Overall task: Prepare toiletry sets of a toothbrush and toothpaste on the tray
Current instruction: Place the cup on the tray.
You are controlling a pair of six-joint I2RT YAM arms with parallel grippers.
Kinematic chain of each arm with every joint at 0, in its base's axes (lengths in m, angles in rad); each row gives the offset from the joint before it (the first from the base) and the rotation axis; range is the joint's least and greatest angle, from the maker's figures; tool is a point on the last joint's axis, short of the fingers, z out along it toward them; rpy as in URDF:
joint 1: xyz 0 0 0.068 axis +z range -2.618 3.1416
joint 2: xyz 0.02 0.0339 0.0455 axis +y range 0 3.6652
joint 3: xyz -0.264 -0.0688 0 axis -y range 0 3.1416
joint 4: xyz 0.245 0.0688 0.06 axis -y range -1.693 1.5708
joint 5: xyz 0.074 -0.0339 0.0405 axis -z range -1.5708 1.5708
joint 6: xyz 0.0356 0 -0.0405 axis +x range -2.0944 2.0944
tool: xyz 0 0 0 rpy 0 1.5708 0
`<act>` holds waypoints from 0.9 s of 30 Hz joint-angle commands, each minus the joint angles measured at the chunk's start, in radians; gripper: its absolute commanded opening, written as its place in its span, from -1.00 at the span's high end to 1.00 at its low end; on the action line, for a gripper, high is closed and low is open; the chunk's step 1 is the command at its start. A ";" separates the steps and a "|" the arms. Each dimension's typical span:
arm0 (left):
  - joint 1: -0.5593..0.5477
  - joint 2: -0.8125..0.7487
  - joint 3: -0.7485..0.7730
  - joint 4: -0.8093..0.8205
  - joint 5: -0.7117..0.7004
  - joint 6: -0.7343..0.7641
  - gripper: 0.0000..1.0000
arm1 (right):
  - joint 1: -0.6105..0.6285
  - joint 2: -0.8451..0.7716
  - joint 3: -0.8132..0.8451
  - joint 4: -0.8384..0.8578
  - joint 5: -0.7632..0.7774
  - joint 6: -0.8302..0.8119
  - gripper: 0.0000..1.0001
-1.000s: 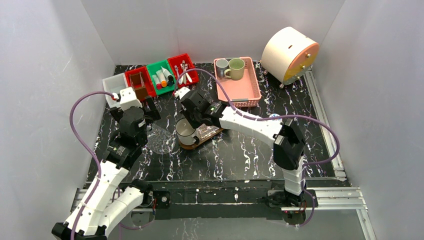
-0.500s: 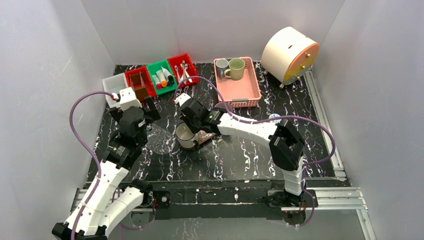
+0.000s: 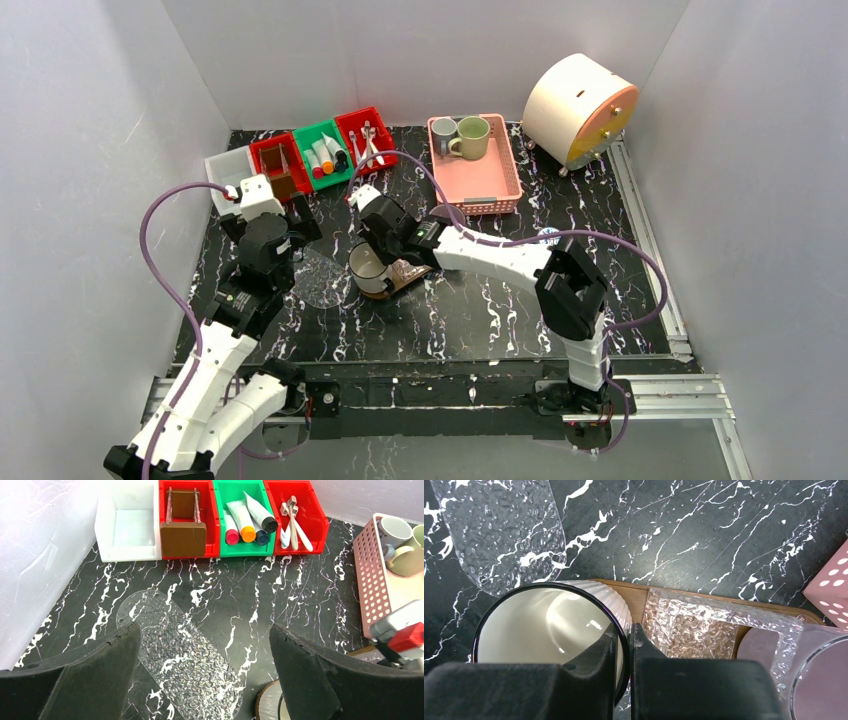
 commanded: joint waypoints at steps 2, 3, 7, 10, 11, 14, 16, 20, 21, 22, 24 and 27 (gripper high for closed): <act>0.005 -0.007 -0.010 0.008 0.001 -0.006 -0.97 | 0.006 0.021 0.018 0.082 -0.010 0.002 0.70; 0.005 -0.007 -0.010 0.008 0.002 -0.004 -0.97 | 0.006 0.026 0.023 0.079 -0.013 0.002 0.70; 0.005 -0.007 -0.012 0.010 0.003 -0.004 -0.97 | 0.006 0.035 0.028 0.075 -0.012 0.006 0.64; 0.005 -0.007 -0.012 0.010 0.006 -0.005 -0.97 | 0.007 0.033 0.036 0.067 -0.011 0.006 0.57; 0.005 -0.007 -0.012 0.011 0.006 -0.004 -0.97 | 0.008 0.029 0.036 0.067 -0.013 0.007 0.53; 0.005 -0.008 -0.012 0.011 0.008 -0.004 -0.97 | 0.009 0.016 0.039 0.067 -0.014 0.004 0.42; 0.005 -0.008 -0.012 0.012 0.010 -0.004 -0.97 | 0.009 0.006 0.040 0.065 -0.014 0.005 0.36; 0.005 -0.007 -0.013 0.013 0.015 -0.003 -0.97 | 0.011 -0.015 0.041 0.068 -0.014 0.003 0.27; 0.005 -0.008 -0.013 0.014 0.018 -0.003 -0.97 | 0.010 -0.021 0.041 0.070 -0.017 0.005 0.25; 0.005 -0.007 -0.013 0.015 0.020 -0.003 -0.97 | 0.012 -0.026 0.040 0.071 -0.021 0.005 0.25; 0.005 -0.008 -0.013 0.016 0.022 -0.002 -0.97 | 0.014 -0.037 0.036 0.077 -0.020 0.006 0.22; 0.005 -0.008 -0.015 0.017 0.021 -0.001 -0.97 | 0.014 -0.056 0.033 0.081 -0.023 0.007 0.17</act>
